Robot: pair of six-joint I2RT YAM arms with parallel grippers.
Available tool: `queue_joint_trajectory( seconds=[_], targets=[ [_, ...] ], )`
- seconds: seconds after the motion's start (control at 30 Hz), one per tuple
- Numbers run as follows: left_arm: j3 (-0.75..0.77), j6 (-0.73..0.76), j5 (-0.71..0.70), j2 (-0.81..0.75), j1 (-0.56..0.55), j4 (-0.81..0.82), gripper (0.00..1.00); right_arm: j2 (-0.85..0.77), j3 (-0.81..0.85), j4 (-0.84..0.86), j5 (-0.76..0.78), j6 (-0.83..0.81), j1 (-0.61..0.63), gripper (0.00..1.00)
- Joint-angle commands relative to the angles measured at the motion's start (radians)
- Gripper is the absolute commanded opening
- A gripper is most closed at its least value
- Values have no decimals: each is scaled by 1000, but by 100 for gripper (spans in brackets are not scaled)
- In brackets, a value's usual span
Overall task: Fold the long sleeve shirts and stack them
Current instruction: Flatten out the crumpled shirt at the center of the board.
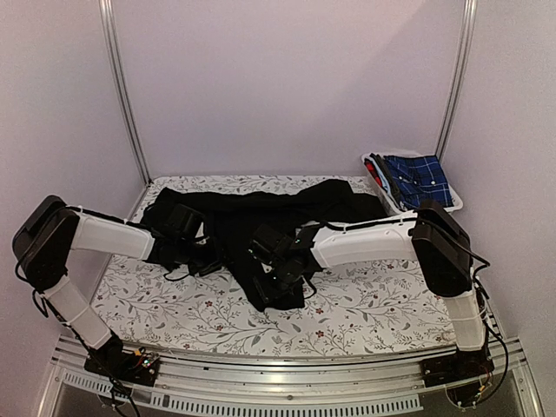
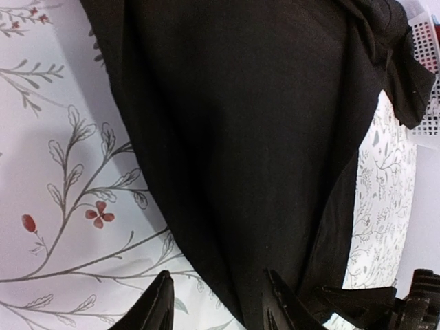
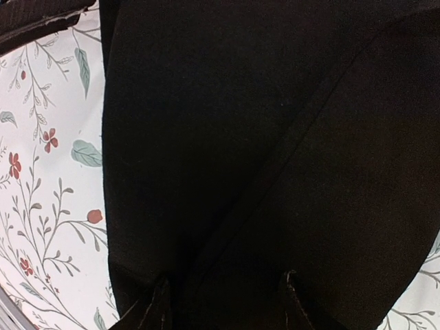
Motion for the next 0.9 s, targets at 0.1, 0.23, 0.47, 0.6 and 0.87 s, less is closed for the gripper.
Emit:
queue_joint_trajectory(
  seconds=[0.1,0.23,0.47,0.6,0.87],
  targets=[
    [-12,9,2,20,-12,19,43,-10,-13,-5,58,40,5,36],
    [-7,10,2,24,-13,17,42,-18,-14,-13,81,50,5,19],
    [1,14,2,43,-12,19,36,-50,-14,-33,125,63,4,4],
    [10,15,1,60,-12,22,31,-72,-24,-46,146,68,1,0],
    [63,15,-9,109,-14,16,26,-139,-121,-43,181,80,-57,0]
  ],
)
